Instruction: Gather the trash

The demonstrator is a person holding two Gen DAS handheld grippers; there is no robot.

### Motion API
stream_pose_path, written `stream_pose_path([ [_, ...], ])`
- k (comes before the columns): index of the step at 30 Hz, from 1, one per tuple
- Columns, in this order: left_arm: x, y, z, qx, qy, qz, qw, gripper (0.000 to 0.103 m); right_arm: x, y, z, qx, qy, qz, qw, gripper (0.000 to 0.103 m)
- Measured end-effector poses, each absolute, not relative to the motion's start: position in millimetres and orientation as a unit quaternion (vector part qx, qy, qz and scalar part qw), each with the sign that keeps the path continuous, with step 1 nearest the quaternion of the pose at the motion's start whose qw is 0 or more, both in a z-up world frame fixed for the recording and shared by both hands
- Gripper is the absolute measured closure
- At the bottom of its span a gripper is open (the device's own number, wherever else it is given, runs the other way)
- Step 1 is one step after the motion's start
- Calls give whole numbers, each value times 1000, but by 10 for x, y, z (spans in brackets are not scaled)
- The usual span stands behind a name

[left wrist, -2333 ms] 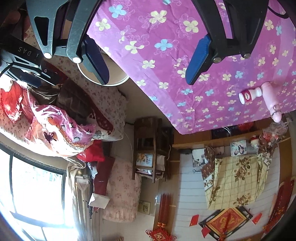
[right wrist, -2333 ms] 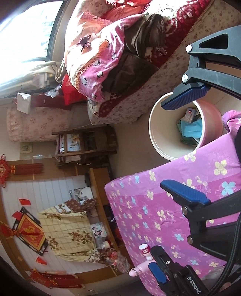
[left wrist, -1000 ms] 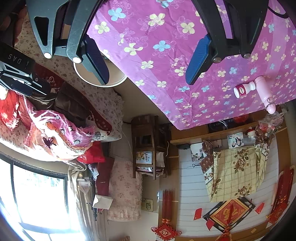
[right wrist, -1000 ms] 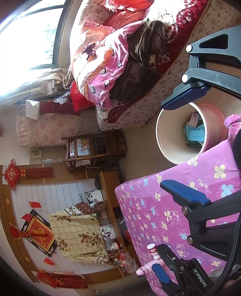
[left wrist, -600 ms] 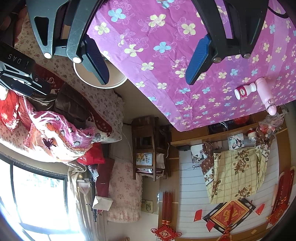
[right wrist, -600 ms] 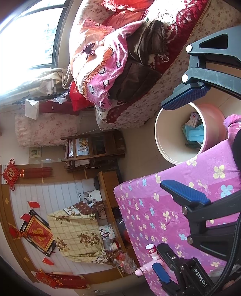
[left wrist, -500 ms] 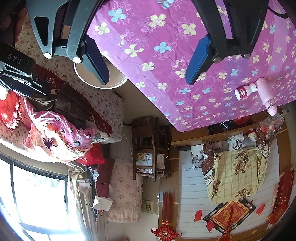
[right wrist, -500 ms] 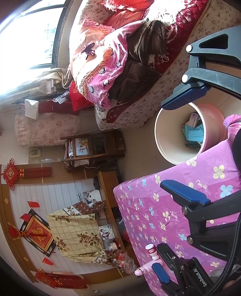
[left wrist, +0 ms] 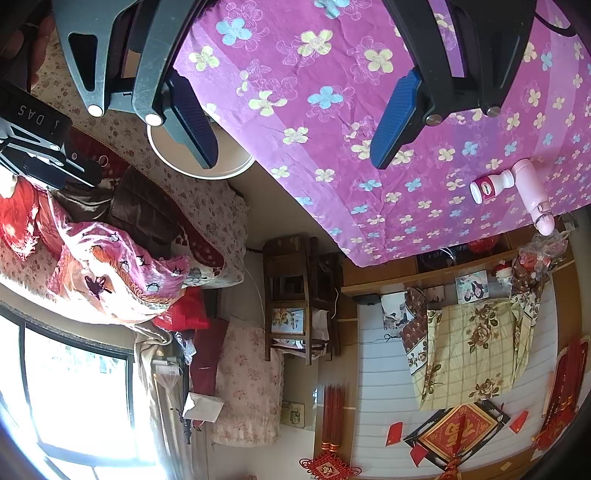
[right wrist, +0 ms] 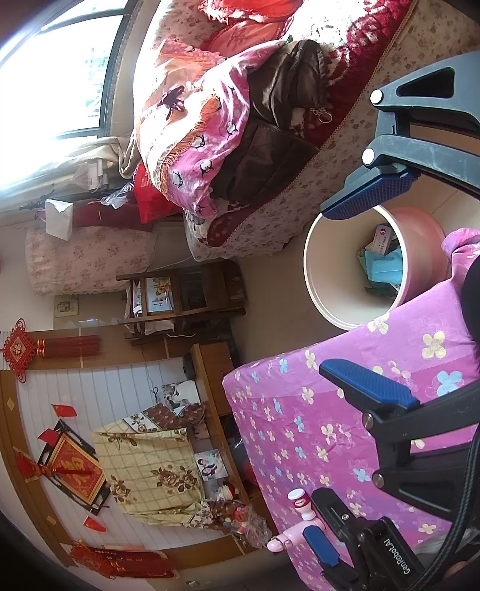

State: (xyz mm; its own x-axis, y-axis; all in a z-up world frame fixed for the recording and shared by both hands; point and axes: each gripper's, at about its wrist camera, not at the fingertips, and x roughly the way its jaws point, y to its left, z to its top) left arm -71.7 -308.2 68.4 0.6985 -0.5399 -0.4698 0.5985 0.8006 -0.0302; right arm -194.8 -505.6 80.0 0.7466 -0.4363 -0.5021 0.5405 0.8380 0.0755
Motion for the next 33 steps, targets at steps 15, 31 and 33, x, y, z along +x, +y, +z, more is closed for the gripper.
stream_pose_path([
  [15,-703,-3084,646,59,240,-310,918,18,-1926,-5067,783,111,245,-262,927,22],
  [31,-706,-3087,625,58,240,-308,919,18,-1924,-5099,756,114,248,-262,926,22],
  [33,-708,-3091,627,60,240,-308,919,18,-1924,-5098,758,114,249,-262,925,22],
])
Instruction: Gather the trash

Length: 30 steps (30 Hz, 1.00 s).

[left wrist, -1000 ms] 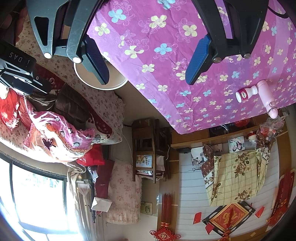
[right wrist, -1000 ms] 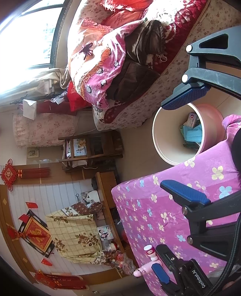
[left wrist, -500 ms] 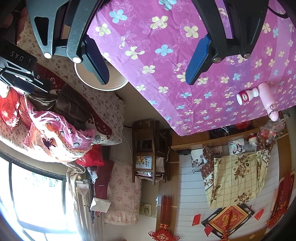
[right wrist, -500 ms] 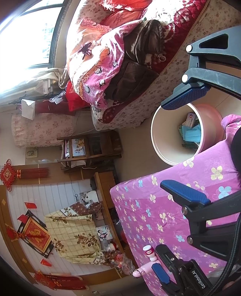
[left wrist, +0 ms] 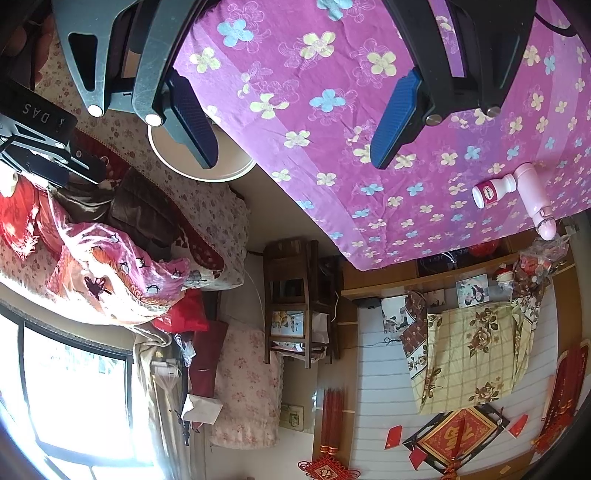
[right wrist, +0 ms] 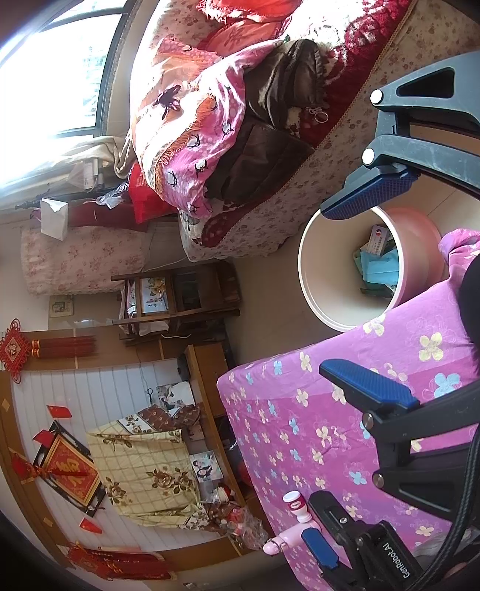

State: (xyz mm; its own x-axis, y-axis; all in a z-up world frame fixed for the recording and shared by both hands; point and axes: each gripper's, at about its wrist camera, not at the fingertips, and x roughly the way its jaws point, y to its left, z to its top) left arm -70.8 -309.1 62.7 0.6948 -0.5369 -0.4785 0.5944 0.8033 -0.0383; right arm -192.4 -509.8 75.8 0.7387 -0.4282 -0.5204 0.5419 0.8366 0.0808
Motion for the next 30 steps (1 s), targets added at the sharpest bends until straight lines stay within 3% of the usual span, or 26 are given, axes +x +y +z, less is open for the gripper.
stream_pose_path([
  [30,-684,-3121,525,65,256,-323,909,18,-1882,-5154,677,113,263,-263,921,22],
])
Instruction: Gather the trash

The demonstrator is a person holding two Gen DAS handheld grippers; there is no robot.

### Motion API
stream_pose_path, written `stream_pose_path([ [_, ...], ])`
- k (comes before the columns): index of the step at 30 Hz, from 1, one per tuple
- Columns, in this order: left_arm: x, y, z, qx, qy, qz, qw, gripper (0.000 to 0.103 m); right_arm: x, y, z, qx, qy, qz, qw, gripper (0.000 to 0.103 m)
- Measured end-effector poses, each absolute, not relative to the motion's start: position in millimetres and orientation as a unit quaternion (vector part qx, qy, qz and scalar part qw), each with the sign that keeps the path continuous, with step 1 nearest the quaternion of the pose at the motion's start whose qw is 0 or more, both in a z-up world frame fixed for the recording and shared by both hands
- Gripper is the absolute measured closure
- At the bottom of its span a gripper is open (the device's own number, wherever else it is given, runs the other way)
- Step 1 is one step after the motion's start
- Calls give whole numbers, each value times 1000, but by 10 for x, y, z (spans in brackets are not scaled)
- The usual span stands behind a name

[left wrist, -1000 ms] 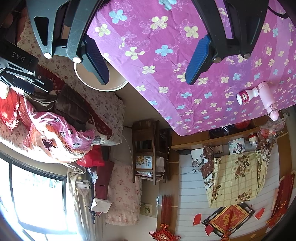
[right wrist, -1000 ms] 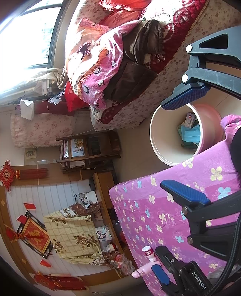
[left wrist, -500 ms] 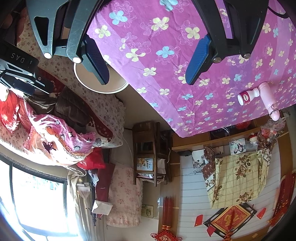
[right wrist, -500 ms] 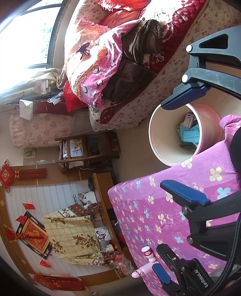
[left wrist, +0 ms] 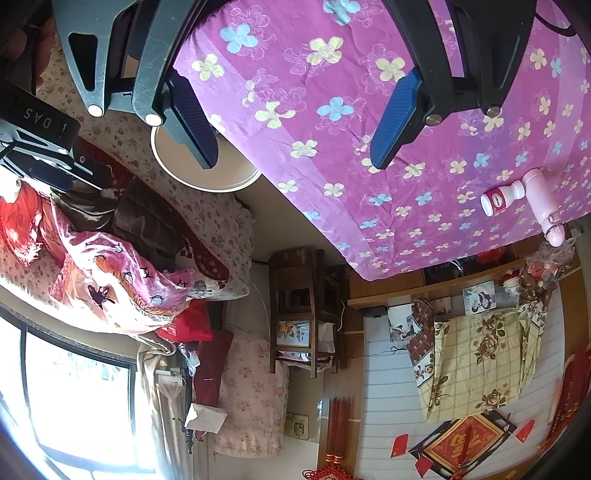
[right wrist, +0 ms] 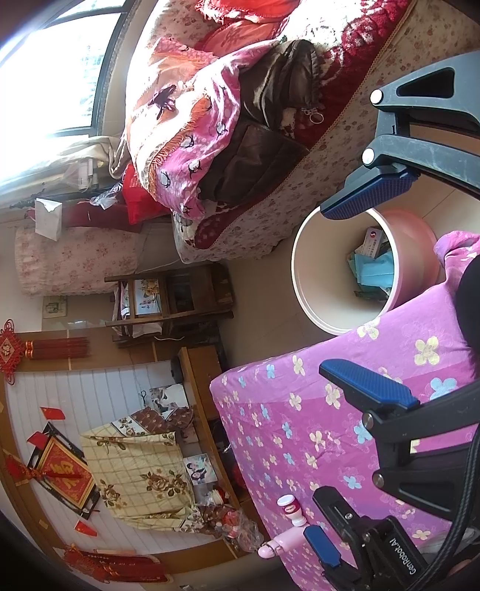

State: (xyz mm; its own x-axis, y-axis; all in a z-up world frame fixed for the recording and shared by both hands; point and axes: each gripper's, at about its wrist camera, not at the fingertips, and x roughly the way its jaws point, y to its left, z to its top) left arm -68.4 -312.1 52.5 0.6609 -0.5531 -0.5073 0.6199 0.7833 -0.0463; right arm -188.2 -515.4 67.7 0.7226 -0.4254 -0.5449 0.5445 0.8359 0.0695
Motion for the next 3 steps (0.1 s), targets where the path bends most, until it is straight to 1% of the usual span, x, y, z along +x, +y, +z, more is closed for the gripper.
stream_pose_path([
  [3,-663,-3097,504,64,257,-322,909,18,-1857,-5150,666,113,267,-261,921,22],
])
